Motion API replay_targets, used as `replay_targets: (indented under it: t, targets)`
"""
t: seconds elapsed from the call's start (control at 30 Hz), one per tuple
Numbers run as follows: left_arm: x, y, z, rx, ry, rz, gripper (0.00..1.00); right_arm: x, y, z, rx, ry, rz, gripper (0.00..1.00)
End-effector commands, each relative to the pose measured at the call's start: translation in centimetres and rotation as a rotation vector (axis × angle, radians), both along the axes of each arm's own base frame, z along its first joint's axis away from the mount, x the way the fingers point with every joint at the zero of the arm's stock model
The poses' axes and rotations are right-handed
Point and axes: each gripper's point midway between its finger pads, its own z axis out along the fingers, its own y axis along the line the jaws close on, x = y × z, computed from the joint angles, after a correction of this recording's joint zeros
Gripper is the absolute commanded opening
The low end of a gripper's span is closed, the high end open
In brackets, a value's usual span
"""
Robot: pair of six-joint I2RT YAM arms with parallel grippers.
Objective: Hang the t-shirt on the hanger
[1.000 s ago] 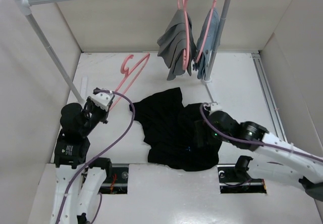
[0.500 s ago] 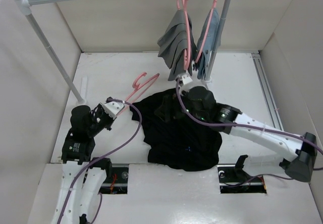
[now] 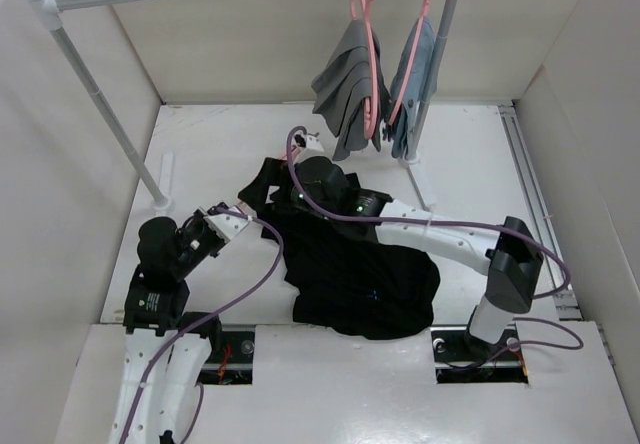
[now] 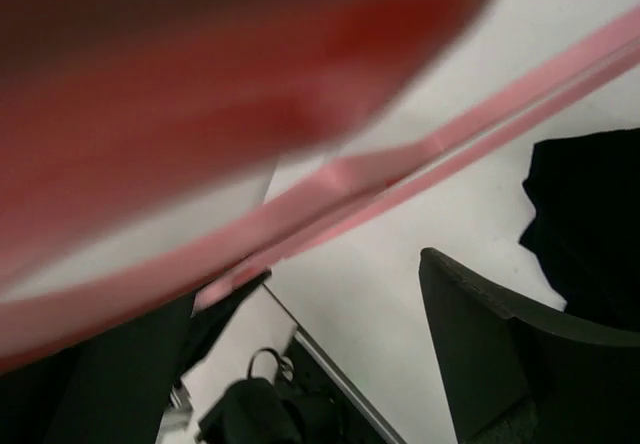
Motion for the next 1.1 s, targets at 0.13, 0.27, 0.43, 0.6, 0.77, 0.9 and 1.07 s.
replay_targets:
  t: [0.13, 0.27, 0.43, 0.6, 0.77, 0.9, 1.07]
  targets:
    - [-1.0, -1.3, 1.4, 0.035, -0.101, -0.111, 0.00, 1.5, 2.8, 1.4, 0.162, 0.109, -0.089, 0.91]
    - [-2.1, -2.4, 1.0, 0.047, -0.118, -0.196, 0.00, 1.8, 3.7, 0.5, 0.155, 0.125, -0.084, 0.67]
    - [-2.6, -2.7, 1.4, 0.033, -0.134, -0.213, 0.00, 1.0, 4.0, 0.0, 0.162, 0.163, -0.050, 0.37]
    - [-3.2, -3.1, 2.4, 0.011, -0.176, -0.237, 0.00, 0.3, 4.4, -2.2, 0.144, 0.222, -0.020, 0.14]
    - [-3.6, -3.2, 3.3, -0.014, -0.218, -0.233, 0.00, -0.2, 4.8, -3.2, 0.145, 0.278, -0.007, 0.71]
    - [-3.6, -3.2, 2.3, 0.005, -0.193, -0.239, 0.00, 0.4, 4.1, -4.4, 0.124, 0.316, -0.057, 0.94]
    - [-2.1, -2.0, 2.8, -0.017, -0.211, -0.139, 0.00, 0.6, 1.3, -3.3, 0.070, 0.298, -0.138, 0.95]
